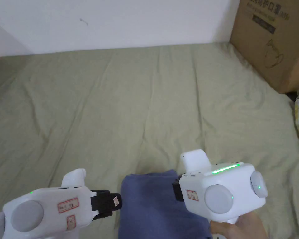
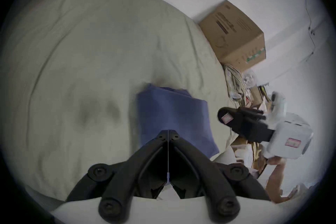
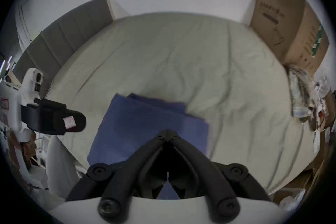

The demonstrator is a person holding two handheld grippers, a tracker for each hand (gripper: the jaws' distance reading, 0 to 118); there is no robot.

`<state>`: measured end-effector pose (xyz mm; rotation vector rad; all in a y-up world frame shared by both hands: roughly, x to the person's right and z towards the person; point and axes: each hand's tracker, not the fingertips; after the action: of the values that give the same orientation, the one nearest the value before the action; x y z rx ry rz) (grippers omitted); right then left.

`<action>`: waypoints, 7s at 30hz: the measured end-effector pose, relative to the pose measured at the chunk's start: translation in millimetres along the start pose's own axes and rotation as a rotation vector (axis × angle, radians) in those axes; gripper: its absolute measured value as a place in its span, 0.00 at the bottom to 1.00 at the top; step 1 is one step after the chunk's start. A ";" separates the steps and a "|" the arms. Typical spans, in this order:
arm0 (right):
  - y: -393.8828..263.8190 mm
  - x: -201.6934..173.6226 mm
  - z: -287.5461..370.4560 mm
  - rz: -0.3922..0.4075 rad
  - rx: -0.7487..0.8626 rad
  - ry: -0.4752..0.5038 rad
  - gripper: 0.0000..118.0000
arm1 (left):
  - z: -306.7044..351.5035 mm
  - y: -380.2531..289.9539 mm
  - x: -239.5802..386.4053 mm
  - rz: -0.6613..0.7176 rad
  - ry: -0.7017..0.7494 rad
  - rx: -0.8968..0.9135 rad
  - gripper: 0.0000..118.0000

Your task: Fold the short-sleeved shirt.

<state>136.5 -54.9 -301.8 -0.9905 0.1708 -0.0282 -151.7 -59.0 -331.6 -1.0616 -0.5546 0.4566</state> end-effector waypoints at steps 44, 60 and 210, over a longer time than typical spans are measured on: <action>-14.9 6.6 -34.0 -0.152 -0.081 0.012 0.00 | -108.0 10.0 -67.0 0.217 -0.358 -0.272 0.28; 50.4 -64.0 40.1 -0.074 0.511 -0.142 0.00 | -5.4 57.4 -102.5 0.100 -0.082 -0.165 0.28; 73.4 -45.9 180.7 -0.035 0.948 -0.314 0.79 | 159.0 33.7 187.0 -0.483 0.552 0.910 0.88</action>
<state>115.5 140.0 -260.2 -0.0433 -0.1483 0.0158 -109.1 175.6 -264.2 -0.1303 -0.0568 -0.0465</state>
